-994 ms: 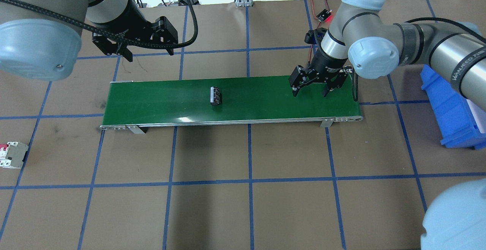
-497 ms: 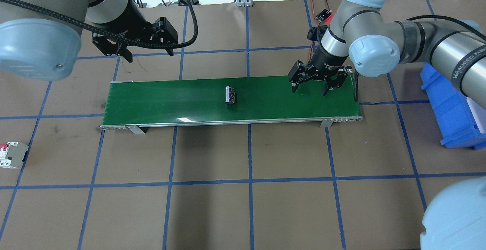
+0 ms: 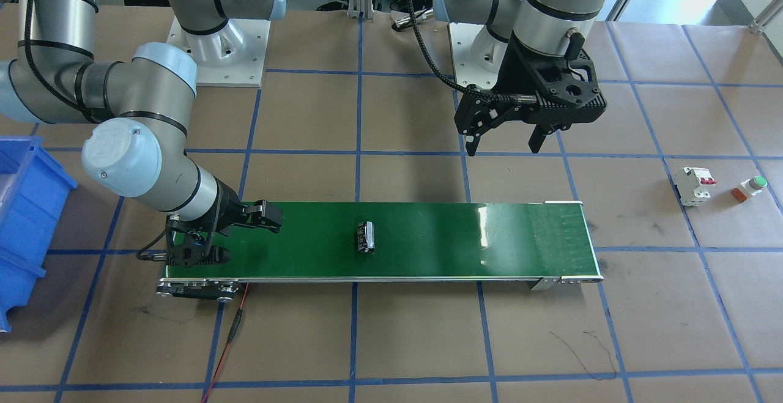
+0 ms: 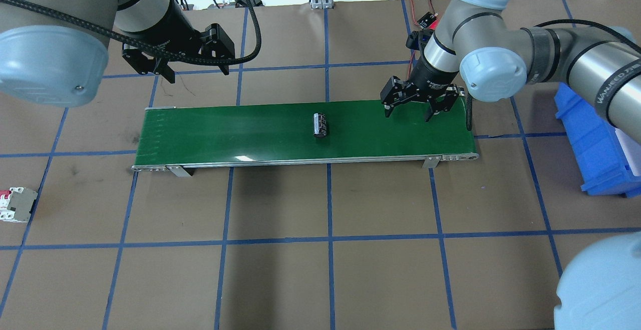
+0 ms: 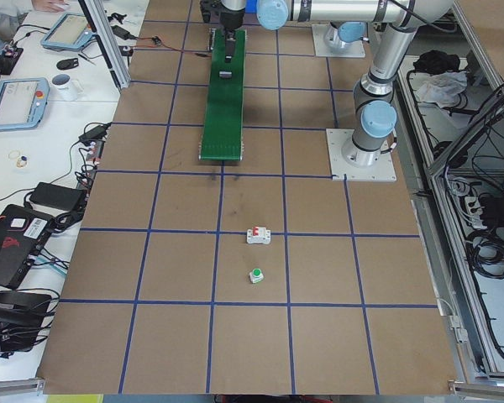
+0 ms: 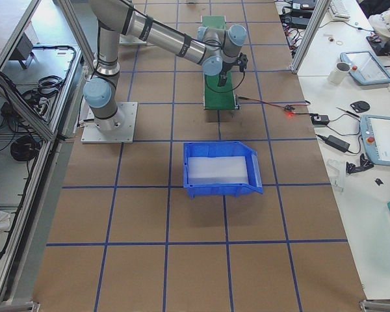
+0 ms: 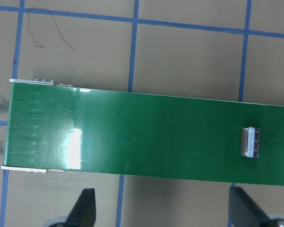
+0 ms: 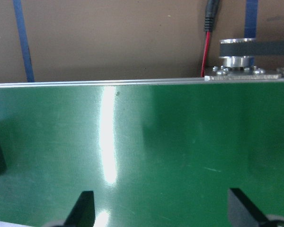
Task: Move capacitor from left to right
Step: 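Raise the left gripper away while the right gripper waits for the conveyed capacitor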
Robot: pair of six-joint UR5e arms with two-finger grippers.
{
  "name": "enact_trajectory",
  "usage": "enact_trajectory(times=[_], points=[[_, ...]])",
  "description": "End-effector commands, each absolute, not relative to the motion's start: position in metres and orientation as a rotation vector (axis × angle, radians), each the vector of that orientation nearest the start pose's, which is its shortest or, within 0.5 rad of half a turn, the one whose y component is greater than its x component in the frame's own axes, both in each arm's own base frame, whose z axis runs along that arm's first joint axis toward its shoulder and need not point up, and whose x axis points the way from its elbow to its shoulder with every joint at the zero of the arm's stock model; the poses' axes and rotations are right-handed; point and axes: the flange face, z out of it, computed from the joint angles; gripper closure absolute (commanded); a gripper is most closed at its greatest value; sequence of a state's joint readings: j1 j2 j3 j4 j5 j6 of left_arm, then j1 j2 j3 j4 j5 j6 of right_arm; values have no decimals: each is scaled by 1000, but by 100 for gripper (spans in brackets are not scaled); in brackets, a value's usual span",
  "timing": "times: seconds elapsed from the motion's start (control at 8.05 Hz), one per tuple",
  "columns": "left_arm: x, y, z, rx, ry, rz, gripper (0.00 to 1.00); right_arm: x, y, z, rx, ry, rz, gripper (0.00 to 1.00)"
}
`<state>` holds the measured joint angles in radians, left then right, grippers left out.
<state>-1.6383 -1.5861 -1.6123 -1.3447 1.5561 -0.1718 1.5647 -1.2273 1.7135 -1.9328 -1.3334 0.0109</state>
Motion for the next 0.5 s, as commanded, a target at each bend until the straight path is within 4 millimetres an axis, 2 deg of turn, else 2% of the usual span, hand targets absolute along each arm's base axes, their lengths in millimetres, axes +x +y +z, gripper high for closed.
enact_trajectory(times=[0.0, 0.37], points=[[-169, -503, 482, -163, 3160, -258, 0, 154, -580, 269, 39, 2900, 159, 0], [-169, -503, 481, -163, 3160, -261, 0, 154, -578, 264, 41, 2902, 179, 0]])
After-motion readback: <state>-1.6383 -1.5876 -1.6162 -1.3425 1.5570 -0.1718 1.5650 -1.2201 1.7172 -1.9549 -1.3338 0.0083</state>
